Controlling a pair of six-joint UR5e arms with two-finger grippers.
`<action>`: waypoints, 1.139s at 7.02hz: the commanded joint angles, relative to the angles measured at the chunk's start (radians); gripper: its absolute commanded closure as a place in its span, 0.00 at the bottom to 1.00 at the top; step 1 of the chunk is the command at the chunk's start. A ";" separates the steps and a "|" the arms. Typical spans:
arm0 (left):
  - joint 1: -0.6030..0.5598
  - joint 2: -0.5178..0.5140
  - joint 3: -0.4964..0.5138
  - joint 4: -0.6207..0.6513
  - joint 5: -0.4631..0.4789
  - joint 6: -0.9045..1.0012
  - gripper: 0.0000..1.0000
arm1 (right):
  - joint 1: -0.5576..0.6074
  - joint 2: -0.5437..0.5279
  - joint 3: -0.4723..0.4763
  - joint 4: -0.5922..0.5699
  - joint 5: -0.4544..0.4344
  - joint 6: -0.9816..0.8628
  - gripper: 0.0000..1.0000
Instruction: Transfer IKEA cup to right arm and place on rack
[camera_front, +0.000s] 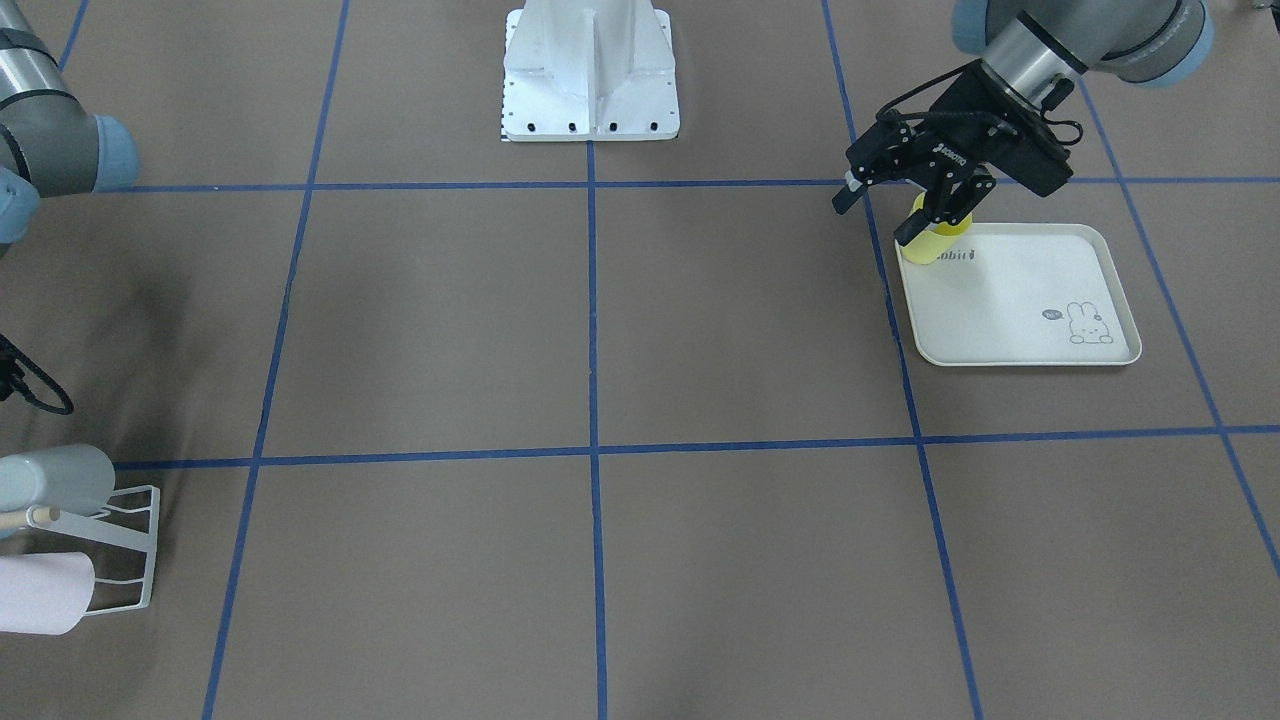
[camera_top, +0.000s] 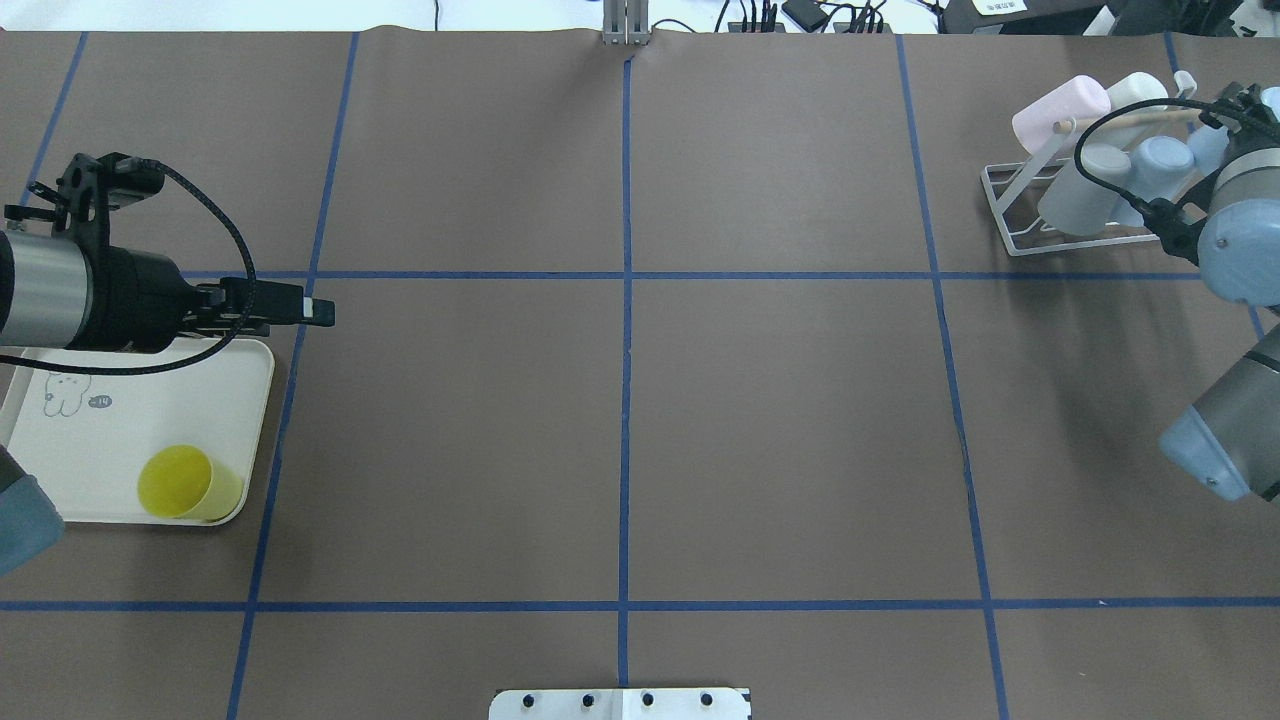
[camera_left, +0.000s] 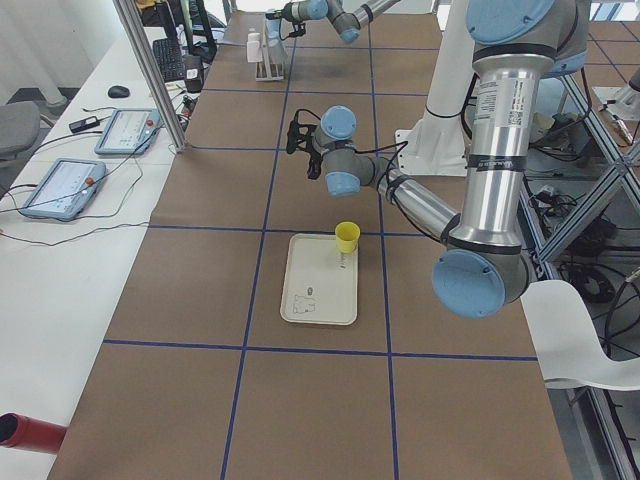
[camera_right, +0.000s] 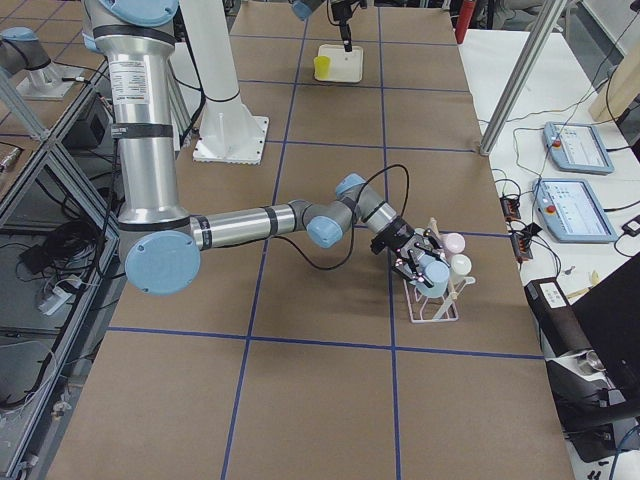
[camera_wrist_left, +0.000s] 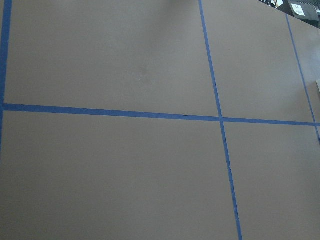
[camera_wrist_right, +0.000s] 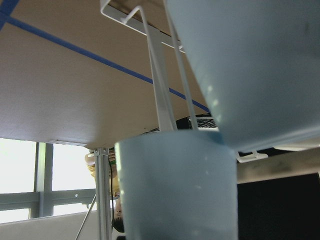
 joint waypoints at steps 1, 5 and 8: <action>0.000 -0.001 0.000 0.000 0.000 0.000 0.00 | 0.000 0.001 0.002 0.000 0.001 0.015 0.02; -0.006 0.013 -0.008 0.001 0.001 0.011 0.00 | 0.001 0.009 0.066 -0.004 0.034 0.073 0.02; -0.031 0.176 -0.076 -0.005 0.009 0.205 0.00 | 0.002 -0.003 0.141 -0.003 0.291 0.568 0.01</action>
